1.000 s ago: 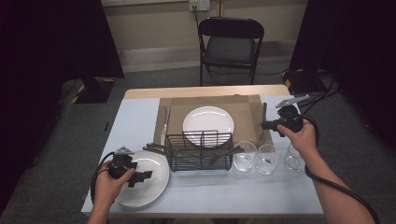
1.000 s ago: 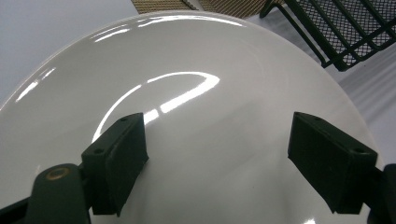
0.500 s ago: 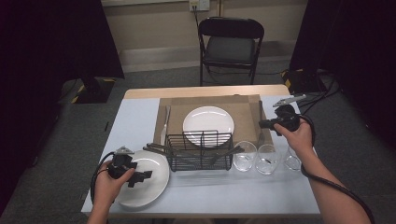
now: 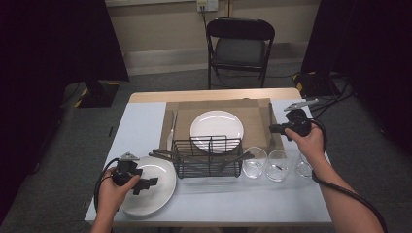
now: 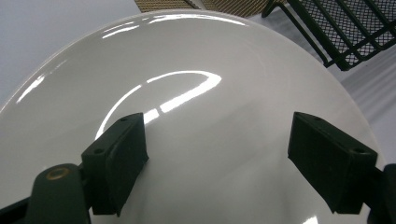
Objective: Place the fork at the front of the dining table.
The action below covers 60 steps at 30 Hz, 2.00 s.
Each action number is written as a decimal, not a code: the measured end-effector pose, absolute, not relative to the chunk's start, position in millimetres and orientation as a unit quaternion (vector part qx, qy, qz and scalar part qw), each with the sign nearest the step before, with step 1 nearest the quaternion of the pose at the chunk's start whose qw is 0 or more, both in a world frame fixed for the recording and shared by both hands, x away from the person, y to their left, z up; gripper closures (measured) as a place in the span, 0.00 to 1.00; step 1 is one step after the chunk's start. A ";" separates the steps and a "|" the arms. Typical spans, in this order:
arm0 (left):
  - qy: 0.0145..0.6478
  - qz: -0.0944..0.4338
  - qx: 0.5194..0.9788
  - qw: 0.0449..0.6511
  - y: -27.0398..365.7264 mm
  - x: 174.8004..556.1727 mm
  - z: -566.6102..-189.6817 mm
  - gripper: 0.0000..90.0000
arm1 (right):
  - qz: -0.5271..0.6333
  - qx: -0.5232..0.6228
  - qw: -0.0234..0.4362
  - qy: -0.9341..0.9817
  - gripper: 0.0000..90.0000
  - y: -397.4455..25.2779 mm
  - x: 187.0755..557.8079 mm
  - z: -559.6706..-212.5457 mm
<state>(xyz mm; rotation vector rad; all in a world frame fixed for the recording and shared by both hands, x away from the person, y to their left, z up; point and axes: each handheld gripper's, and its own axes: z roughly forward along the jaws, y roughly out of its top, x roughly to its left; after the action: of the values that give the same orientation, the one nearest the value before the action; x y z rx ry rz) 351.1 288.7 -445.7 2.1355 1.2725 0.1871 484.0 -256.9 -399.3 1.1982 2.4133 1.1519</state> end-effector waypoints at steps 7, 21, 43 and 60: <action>0.485 0.074 0.812 0.317 289.3 351.0 -445.6 0.21 | 0.387 0.412 0.105 0.818 0.95 -257.1 485.9 -400.5; 0.486 0.073 0.811 0.318 289.7 350.7 -445.5 0.21 | 0.396 0.414 0.090 0.814 0.98 -255.0 488.3 -402.0; 0.488 0.072 0.810 0.318 289.2 350.5 -445.9 0.21 | 0.399 0.427 0.084 0.807 0.97 -253.2 489.3 -404.9; 0.488 0.073 0.810 0.316 289.2 350.3 -445.5 0.21 | 0.391 0.429 0.098 0.808 0.95 -255.4 489.5 -405.6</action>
<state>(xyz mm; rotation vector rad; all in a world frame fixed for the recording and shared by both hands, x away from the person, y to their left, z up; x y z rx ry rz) 350.3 289.2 -445.5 2.1338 1.2847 0.1915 489.5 -255.4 -405.6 1.2710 2.3925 1.1575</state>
